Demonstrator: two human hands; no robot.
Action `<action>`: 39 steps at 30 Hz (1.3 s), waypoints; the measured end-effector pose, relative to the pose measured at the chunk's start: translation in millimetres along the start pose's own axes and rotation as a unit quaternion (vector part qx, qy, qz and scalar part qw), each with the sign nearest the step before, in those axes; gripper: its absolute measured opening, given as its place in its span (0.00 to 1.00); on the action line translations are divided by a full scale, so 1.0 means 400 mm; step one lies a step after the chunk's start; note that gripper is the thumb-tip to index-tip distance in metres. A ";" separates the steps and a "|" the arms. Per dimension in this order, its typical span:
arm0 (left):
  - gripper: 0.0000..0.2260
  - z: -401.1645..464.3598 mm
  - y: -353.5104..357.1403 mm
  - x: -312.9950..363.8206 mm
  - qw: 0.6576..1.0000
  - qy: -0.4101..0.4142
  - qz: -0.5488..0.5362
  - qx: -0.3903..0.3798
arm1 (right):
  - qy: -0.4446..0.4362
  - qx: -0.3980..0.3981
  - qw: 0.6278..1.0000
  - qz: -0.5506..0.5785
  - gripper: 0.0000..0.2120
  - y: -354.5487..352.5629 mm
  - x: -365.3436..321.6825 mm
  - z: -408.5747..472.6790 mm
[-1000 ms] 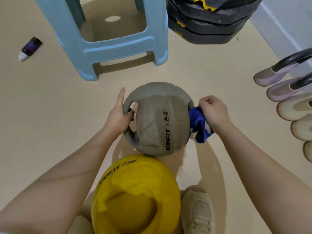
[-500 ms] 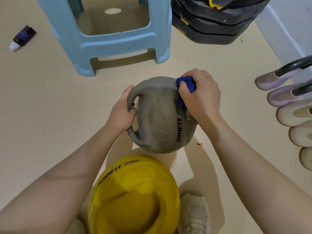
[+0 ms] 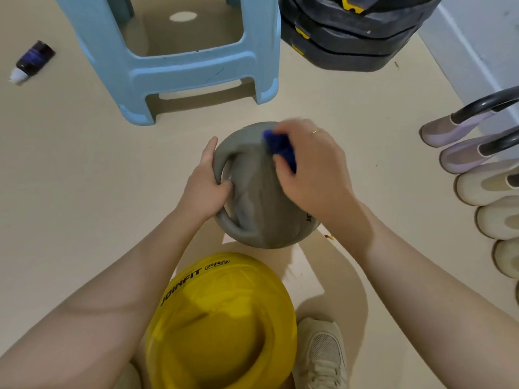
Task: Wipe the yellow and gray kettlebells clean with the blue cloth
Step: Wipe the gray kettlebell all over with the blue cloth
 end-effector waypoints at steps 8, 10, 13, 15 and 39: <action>0.34 0.001 0.008 0.010 1.000 -0.024 0.000 -0.004 | -0.111 -0.021 0.993 -0.046 0.12 -0.005 -0.020 0.012; 0.34 0.009 0.012 0.024 1.000 -0.027 0.004 -0.001 | -0.121 -0.010 0.990 -0.069 0.11 0.000 -0.024 -0.013; 0.29 0.016 0.012 0.036 0.999 -0.025 0.020 0.004 | -0.276 -0.067 0.950 -0.131 0.11 0.048 -0.086 -0.105; 0.27 0.020 0.017 0.051 0.999 -0.012 0.031 0.002 | -0.300 -0.075 0.937 -0.162 0.12 0.043 -0.079 -0.102; 0.28 0.034 0.002 0.032 0.998 0.013 0.061 0.005 | 0.176 0.042 0.973 0.143 0.11 -0.038 0.172 -0.011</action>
Point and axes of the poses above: each hand's wrist, its own z-axis towards the middle knuckle, its own y-axis out of the palm, x = y × z, the point moved 9 cm from there along z, towards the middle knuckle, and after that the axes turned 12 degrees about y, right-handed, at the moved point
